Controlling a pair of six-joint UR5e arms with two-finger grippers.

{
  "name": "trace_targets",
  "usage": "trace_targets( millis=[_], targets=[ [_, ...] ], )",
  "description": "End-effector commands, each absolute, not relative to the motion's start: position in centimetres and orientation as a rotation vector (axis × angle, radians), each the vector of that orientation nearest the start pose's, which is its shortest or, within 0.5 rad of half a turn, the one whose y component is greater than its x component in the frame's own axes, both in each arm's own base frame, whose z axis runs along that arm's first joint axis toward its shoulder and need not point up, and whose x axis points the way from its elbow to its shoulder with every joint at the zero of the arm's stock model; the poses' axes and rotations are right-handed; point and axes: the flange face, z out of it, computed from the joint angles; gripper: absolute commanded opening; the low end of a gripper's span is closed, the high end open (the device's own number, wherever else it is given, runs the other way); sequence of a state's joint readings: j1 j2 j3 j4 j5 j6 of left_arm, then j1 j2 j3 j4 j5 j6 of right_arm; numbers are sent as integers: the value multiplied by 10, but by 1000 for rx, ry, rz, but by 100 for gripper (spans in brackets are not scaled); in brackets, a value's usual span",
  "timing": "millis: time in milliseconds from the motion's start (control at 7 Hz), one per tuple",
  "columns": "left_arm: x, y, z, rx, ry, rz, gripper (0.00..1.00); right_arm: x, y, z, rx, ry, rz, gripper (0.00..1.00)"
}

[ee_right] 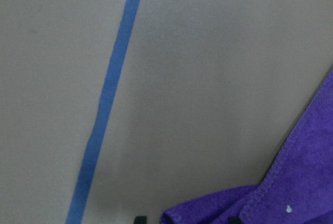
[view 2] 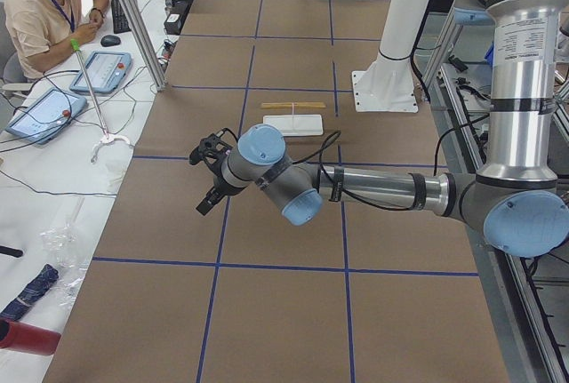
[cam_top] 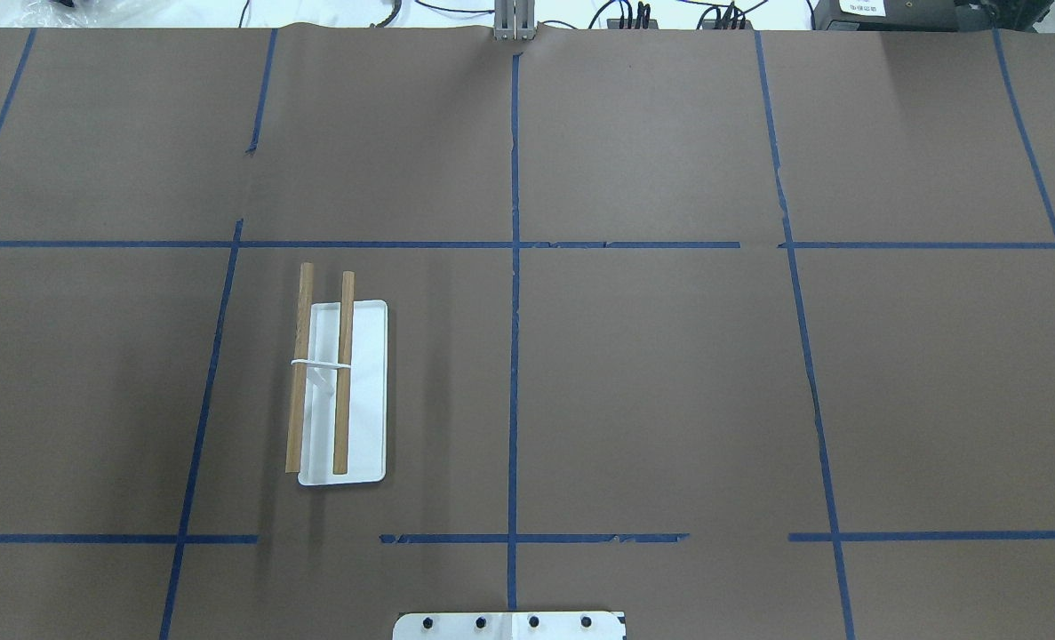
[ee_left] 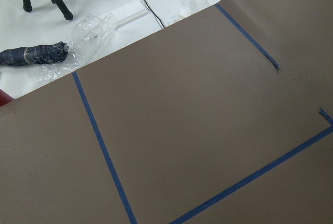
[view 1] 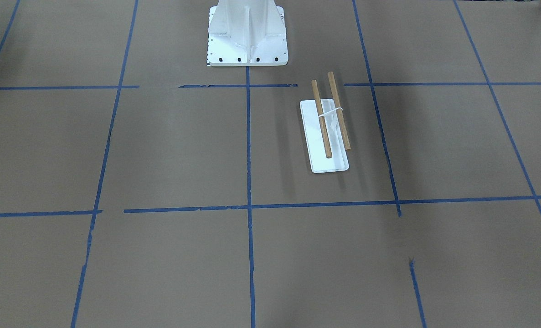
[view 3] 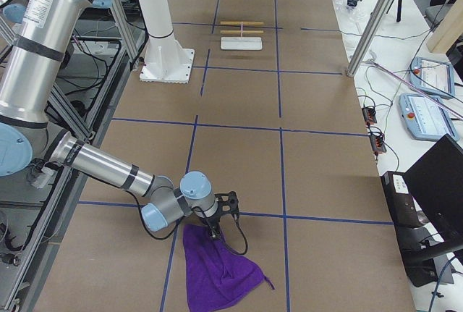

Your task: Hang towel on rack

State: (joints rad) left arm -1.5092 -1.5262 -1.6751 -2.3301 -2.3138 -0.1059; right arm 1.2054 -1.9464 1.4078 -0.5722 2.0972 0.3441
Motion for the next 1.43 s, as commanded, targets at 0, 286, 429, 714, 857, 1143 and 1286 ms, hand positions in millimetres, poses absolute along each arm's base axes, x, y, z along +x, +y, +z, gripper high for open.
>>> trace_targets(
  millis=[0, 286, 429, 714, 857, 1143, 1286],
  targets=[
    [-35, -497, 541, 718, 764, 265, 100, -25, -306, 801, 257, -595, -212, 60],
    [-35, -497, 541, 718, 764, 265, 100, -22, -303, 804, 267, -565, -234, 61],
    [-35, -497, 541, 718, 763, 264, 100, -21, -301, 808, 262, -560, -240, 60],
    [-35, -497, 542, 716, 764, 265, 100, -21, -301, 808, 267, -557, -255, 0],
    [-35, -497, 541, 718, 763, 264, 100, -21, -303, 808, 281, -548, -294, 0],
    [-35, -497, 541, 718, 763, 264, 100, -22, -309, 798, 321, -544, -345, 0],
    [-35, -499, 539, 720, 764, 267, 100, -24, -319, 772, 372, -561, -360, 0]
  ],
)
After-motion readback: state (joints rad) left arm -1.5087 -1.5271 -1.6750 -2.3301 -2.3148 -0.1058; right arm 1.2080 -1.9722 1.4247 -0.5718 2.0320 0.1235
